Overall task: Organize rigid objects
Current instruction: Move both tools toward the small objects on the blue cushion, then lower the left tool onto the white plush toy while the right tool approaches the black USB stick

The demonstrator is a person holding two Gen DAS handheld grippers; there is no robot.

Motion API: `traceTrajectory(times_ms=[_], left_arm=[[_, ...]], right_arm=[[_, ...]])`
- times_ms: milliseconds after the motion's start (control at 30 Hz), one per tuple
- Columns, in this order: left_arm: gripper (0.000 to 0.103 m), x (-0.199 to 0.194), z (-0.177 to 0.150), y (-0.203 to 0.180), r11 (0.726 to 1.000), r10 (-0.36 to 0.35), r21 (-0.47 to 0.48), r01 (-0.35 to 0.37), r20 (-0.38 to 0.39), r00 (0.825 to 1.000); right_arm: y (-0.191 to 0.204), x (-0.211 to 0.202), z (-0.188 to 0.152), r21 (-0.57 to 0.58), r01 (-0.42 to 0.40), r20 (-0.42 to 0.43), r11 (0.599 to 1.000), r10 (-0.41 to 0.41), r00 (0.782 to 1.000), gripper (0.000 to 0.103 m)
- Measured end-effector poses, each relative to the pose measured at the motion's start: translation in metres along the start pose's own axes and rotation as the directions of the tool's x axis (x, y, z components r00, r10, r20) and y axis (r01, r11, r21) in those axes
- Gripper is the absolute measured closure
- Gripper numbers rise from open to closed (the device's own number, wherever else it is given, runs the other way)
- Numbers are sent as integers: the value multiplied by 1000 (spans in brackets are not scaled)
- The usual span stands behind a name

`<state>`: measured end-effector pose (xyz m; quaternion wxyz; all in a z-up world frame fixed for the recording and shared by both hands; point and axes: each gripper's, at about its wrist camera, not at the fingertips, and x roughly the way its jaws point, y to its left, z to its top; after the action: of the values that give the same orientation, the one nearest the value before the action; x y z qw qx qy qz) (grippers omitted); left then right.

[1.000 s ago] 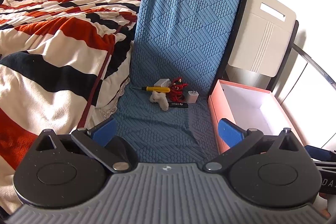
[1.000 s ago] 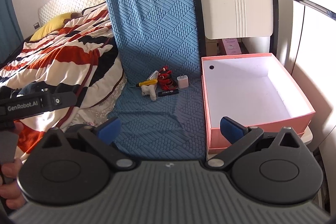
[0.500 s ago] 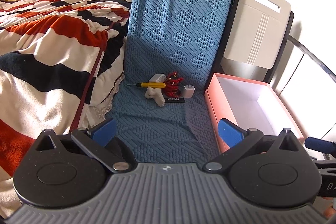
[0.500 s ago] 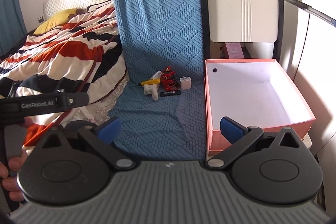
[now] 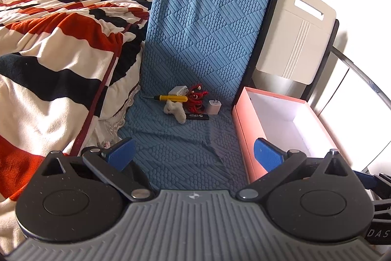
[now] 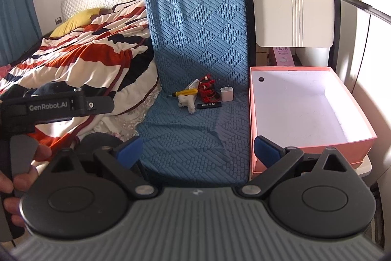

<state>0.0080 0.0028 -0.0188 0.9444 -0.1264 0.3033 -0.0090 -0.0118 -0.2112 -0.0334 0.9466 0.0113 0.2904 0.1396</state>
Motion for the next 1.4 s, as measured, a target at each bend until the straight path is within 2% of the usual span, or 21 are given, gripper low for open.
traceTrajectory(times_ms=[133, 267, 400, 500, 633, 700, 833, 967, 1067, 1133, 1400], left_arm=[[0, 4, -2, 4, 1000, -10, -7, 10, -9, 1000], [0, 20, -2, 8, 1000, 16, 4, -16, -29, 999], [0, 44, 2, 12, 1000, 15, -1, -15, -61, 998], [0, 61, 6, 13, 1000, 5, 15, -4, -59, 998], [0, 87, 16, 14, 1000, -15, 1, 15, -62, 998], [0, 104, 21, 13, 998, -54, -13, 53, -62, 997], [0, 143, 31, 7, 999, -50, 5, 51, -69, 996], [0, 178, 39, 6, 998, -67, 1, 68, -60, 996], [0, 195, 43, 3, 997, -65, 42, 65, 0, 998], [0, 207, 47, 6, 995, -88, 39, 87, 16, 996], [0, 257, 42, 20, 997, -78, 17, 79, -27, 997]], right_arm=[[0, 12, -4, -9, 4, -23, 1000, -4, 1000, 7], [1, 26, -2, -20, -6, -37, 1000, 5, 999, 9], [1, 41, 0, -21, 6, -39, 1000, -7, 999, 10], [-1, 50, 3, -4, 1, -55, 1000, -1, 998, 16], [-1, 65, 4, -16, 5, -81, 1000, -6, 997, 16], [-1, 76, 4, -37, 26, -85, 999, -29, 996, 16], [-3, 105, 3, -87, 63, -59, 994, -68, 996, 16], [-6, 132, 6, -101, 57, -25, 993, -60, 998, 16], [-7, 151, 7, -122, 24, 5, 992, -23, 1000, 16], [-7, 167, 6, -129, 17, 1, 992, -17, 1000, 16], [-7, 220, 6, -141, -16, -21, 990, 14, 1000, 16]])
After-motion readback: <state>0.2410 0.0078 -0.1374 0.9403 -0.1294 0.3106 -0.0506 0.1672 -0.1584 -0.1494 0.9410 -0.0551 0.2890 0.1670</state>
